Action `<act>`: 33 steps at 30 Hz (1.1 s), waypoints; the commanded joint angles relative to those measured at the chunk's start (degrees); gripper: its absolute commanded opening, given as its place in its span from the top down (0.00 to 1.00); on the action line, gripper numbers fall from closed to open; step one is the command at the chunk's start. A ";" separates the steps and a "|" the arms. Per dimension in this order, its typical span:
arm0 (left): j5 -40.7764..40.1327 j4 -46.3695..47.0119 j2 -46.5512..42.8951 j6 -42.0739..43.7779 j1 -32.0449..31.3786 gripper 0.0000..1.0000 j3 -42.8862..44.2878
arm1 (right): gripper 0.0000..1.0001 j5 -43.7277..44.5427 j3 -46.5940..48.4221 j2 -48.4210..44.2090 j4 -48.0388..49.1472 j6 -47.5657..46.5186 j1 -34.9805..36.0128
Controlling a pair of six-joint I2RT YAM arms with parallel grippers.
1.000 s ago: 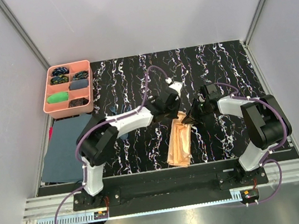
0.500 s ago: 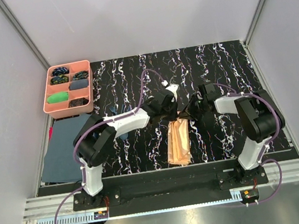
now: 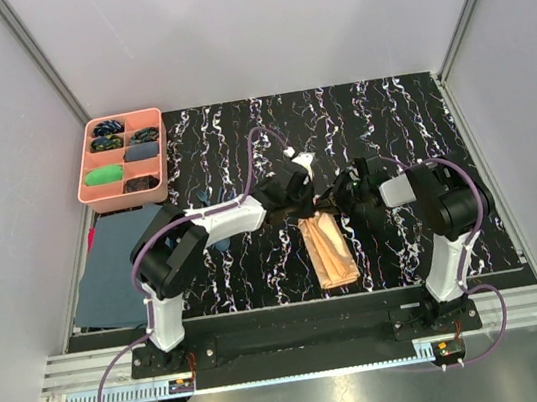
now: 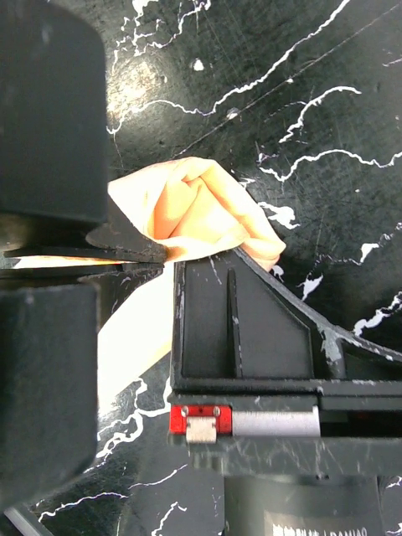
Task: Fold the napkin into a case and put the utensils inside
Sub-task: Stuff the top corner of the smaller-rectangle-folded napkin at the center of the board.
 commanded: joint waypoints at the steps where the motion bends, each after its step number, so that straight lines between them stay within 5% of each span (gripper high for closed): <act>1: 1.27 2.36 -3.61 -2.48 0.72 1.00 -2.47 | 0.74 0.78 3.09 -3.67 -8.28 -6.46 -0.44; 4: 1.36 2.89 -4.23 -2.83 1.86 1.00 -3.45 | 0.64 0.08 2.14 -6.13 -11.42 -9.99 -0.62; 13: 1.45 2.71 -5.20 -3.36 2.48 1.00 -3.80 | 0.59 -0.62 0.38 -10.88 -14.32 -12.98 -0.62; 15: 1.45 2.71 -5.46 -3.36 2.48 1.00 -3.98 | 0.63 -0.53 0.38 -10.36 -14.59 -14.03 -0.62; 19: 1.89 2.71 -5.99 -3.53 2.48 1.00 -3.98 | 0.89 -0.45 0.73 -8.43 -14.50 -15.18 -0.70; 23: 2.59 3.15 -6.25 -3.97 2.48 1.00 -4.15 | 1.00 -0.44 1.17 -4.75 -12.66 -16.15 -0.62; 33: 4.70 5.78 -4.85 -8.27 2.39 1.00 -5.82 | 1.00 -3.26 0.03 -1.57 0.35 -7.98 1.76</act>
